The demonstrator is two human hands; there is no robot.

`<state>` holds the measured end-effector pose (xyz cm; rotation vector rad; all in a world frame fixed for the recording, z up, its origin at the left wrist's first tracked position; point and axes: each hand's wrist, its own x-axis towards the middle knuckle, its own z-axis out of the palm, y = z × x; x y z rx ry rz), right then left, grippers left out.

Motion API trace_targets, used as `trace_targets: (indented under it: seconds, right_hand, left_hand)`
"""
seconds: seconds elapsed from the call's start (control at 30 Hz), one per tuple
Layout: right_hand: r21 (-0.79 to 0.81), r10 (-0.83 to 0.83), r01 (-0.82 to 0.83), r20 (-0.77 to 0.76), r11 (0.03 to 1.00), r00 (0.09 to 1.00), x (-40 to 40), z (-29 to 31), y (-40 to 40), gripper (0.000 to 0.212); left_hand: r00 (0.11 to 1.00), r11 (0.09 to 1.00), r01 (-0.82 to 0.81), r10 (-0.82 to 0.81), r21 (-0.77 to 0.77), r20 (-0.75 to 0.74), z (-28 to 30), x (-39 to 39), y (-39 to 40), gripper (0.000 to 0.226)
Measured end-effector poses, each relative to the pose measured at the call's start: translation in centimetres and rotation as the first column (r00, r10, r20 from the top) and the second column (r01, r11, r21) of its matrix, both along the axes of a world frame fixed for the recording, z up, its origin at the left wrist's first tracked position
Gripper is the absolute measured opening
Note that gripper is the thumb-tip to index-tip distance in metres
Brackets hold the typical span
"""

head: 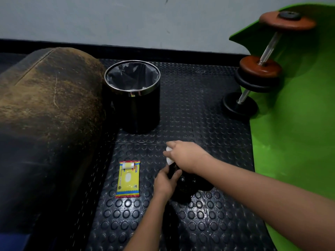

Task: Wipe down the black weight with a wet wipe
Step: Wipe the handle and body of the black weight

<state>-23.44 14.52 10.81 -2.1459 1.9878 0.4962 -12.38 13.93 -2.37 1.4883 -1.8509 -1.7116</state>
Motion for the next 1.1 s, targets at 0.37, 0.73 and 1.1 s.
trace_targets:
  seconds: [0.37,0.73,1.1]
  right_hand:
    - [-0.020,-0.181,0.183,0.062,0.983,0.981,1.6,-0.8,-2.0,0.031]
    - [0.024,-0.421,0.435,0.307,0.900,0.854,0.6,-0.1,-0.3,0.024]
    - [0.142,-0.565,0.550,0.302,0.823,0.767,1.8,0.3,-2.2,0.030]
  left_hand:
    - [1.000,1.000,0.011,-0.011,0.004,0.008,0.0,0.0,-0.3,0.037]
    - [0.999,0.998,0.012,-0.010,0.060,-0.040,-0.8,0.2,-0.4,0.045]
    - [1.000,1.000,0.012,-0.012,0.026,-0.007,-1.1,0.5,-0.7,0.044]
